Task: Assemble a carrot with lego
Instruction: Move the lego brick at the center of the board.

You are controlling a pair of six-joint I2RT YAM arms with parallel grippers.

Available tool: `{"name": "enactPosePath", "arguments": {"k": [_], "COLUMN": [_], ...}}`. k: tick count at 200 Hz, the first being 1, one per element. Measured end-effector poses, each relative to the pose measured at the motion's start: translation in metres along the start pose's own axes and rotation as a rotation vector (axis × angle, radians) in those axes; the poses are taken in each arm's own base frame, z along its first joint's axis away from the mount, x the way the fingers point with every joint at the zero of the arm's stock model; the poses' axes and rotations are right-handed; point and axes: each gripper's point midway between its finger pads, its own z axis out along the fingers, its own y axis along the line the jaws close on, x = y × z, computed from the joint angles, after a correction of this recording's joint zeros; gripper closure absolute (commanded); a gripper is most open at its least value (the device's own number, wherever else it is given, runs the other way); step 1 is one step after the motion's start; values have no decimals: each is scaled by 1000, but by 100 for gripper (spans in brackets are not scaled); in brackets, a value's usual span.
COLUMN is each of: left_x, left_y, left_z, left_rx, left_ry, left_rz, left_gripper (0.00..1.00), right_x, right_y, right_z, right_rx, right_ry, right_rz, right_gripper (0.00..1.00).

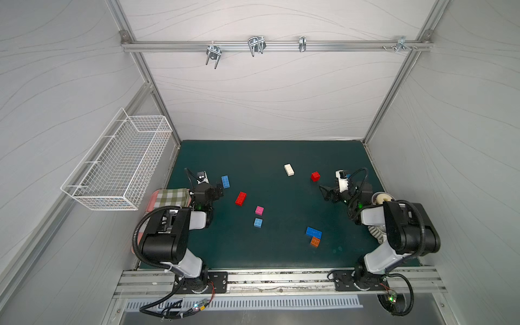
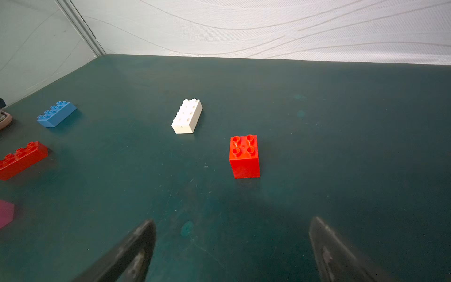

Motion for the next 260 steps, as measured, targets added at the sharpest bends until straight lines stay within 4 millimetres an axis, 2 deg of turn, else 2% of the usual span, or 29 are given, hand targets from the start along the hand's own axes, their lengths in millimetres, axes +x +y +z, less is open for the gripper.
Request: {"name": "enactPosePath", "arguments": {"k": [208, 226, 235, 241, 260], "left_x": [0, -1, -4, -11, -47], "left_y": [0, -2, -2, -3, -11], "left_z": [0, -5, -10, -13, -21], "left_rx": [0, 2, 1, 4, 22], "left_ry": [0, 10, 31, 39, 20], "left_rz": [0, 14, 24, 28, 21], "left_gripper": [1, 1, 1, 1, 1], "right_x": [0, -2, -8, -19, -78], "right_y": [0, 3, 5, 7, 20], "right_z": [0, -3, -7, -9, -6], "right_rx": [0, 8, 23, 39, 51], "right_ry": [-1, 16, 39, 46, 25], "right_rz": [1, 6, 12, 8, -43], "right_gripper": [0, 1, 1, 1, 1]}}
